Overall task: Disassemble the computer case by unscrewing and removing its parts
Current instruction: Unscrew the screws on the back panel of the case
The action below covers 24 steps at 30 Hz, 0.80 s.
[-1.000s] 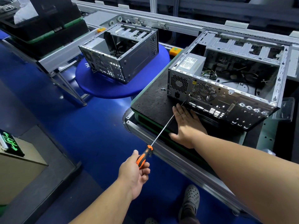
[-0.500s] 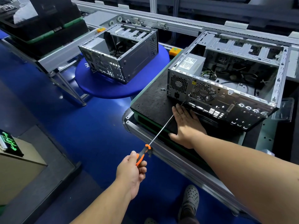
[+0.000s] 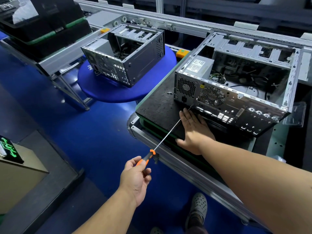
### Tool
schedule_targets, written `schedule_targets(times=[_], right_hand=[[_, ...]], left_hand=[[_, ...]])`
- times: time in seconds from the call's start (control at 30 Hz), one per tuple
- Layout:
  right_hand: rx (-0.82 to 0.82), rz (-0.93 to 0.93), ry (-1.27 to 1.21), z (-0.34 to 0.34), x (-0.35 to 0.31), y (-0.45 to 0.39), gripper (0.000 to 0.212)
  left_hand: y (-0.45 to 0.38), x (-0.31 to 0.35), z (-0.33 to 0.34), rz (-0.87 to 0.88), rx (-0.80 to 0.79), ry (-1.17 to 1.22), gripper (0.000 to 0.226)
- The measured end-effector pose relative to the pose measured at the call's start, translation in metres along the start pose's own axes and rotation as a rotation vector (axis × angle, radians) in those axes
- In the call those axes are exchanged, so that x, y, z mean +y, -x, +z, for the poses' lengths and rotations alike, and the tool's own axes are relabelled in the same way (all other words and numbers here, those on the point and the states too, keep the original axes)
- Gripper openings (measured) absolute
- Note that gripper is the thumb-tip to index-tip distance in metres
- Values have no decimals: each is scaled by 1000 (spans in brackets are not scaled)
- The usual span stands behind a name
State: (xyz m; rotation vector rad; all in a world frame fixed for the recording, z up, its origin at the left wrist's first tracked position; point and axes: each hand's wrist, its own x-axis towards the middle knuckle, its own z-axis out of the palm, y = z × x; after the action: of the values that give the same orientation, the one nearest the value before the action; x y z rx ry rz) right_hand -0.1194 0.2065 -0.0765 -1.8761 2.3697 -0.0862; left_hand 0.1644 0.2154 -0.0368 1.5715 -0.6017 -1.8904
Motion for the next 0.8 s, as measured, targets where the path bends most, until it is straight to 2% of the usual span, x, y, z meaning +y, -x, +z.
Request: schedule_targets(times=[0.13,0.37,0.43,0.5,0.7,0.8], right_hand=[[7,3,-1,2,0,-1,115],[17,4,-9,3,0,-1,117],[18,4,-8,3,0,-1,116],[15,5,-4,3,0,-1,116],[8,-3,3,0,0,0,116],[10,-4,-4,0,0,0,116]], left_hand=[[-2,-2,0,23,27,-84,17],[3,-1,2,-125,76,-127,45],[4,0,2,-133,33,-103,42],[4,1,0,-103,-5,-52,28],[-2,2,-2,22,10,-49,14],[-1,0,-3,5,24,-122,30]])
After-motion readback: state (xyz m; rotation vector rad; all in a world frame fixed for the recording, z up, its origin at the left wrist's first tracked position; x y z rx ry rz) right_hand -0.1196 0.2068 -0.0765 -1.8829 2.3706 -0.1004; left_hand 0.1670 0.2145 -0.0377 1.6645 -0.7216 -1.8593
